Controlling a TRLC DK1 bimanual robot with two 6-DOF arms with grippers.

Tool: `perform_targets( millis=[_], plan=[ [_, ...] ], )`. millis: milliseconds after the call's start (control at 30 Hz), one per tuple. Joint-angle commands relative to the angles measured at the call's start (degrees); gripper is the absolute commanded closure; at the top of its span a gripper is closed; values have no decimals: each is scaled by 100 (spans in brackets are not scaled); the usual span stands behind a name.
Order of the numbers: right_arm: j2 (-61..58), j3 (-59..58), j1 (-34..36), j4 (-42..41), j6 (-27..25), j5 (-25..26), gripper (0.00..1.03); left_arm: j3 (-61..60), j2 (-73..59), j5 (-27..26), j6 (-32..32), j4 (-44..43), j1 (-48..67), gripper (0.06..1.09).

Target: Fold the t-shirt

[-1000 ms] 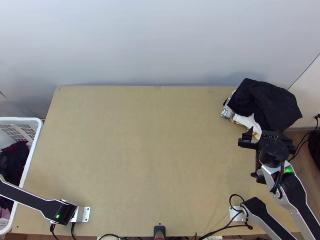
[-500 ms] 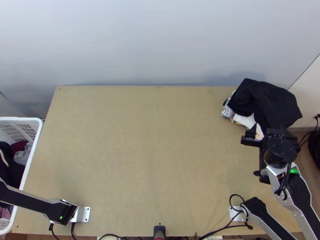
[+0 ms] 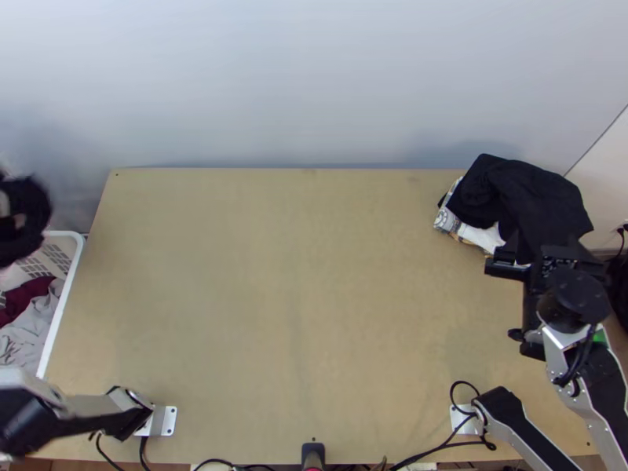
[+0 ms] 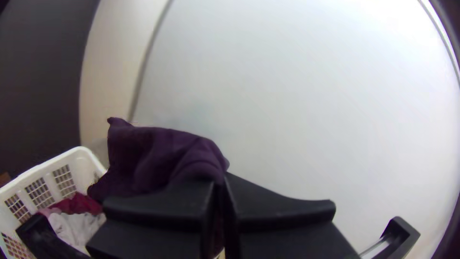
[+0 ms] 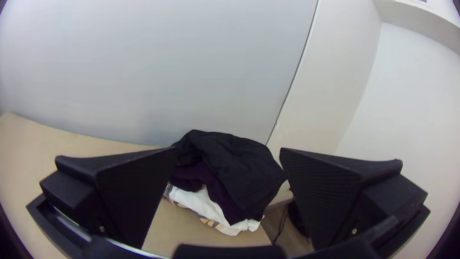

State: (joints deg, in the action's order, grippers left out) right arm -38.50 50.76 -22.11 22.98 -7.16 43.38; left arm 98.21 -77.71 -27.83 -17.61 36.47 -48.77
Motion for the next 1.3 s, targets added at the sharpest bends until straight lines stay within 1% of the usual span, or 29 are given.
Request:
perform_targets(
  millis=[0,67,133,300,367,467,567,667,767,1000,1200,1233,1267],
  plan=[
    [-70,311,101,-83,-163,4,4,-470,1285,762,-76,247,2759,105],
    [-43,329,128,-75,-189,4,4,-672,1382,1342,-94,247,3761,105],
    [-17,347,172,-66,-189,13,4,-892,1408,1782,-217,256,4666,105],
    [27,391,286,-31,-198,57,4,-1445,1346,2599,-569,247,6741,105],
    [27,408,304,-31,-198,75,4,-1577,1197,2616,-744,229,7277,105],
    [27,434,356,-22,-198,101,4,-1656,863,2854,-903,141,8033,105],
    [62,417,462,-22,-198,101,4,-1621,432,2854,-911,36,8560,105],
    [106,364,523,-22,-181,110,4,-1322,-130,2863,-841,9,9105,105],
    [115,329,646,-22,-172,101,4,-734,-807,2863,-727,9,9615,105],
    [211,127,1147,-22,-137,101,4,1182,-2697,2871,-753,18,10511,105],
    [519,-225,1534,-13,-84,101,4,2633,-4243,2907,-788,27,11126,105],
    [572,-295,1613,-4,-75,101,4,2905,-4507,2950,-832,27,11188,104],
    [616,-348,1675,31,-66,101,4,3169,-4736,3012,-903,18,11232,97]
  ],
)
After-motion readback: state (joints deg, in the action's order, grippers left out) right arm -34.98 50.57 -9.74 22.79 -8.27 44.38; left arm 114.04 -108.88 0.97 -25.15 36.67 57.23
